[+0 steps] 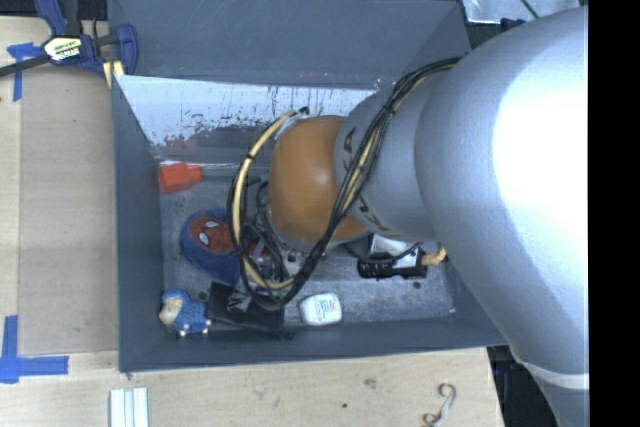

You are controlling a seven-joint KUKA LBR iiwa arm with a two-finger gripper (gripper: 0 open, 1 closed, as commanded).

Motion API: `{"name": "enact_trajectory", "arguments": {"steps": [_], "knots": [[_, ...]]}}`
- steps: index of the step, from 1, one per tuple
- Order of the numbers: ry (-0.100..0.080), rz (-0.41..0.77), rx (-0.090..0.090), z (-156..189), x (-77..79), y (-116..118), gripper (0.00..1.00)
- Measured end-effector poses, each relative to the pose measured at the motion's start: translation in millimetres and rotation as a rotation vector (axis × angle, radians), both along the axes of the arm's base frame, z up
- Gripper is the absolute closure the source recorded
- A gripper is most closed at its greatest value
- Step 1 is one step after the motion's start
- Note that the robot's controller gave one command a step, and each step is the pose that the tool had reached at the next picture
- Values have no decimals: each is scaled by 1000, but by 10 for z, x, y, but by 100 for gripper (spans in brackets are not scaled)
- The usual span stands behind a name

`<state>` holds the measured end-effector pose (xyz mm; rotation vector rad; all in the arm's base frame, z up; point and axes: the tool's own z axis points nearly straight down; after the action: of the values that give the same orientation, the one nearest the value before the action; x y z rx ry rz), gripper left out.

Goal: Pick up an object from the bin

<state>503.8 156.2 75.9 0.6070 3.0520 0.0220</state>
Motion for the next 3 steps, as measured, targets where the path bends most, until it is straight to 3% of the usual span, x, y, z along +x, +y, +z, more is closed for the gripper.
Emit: {"name": "enact_trajectory", "arguments": {"steps": [1, 2, 3], "knots": [[36, -424, -2, -47, 271, 258, 0], [31, -423, 0, -11, 291, 251, 100], [30, -420, 0, 452, 301, 248, 100]]}}
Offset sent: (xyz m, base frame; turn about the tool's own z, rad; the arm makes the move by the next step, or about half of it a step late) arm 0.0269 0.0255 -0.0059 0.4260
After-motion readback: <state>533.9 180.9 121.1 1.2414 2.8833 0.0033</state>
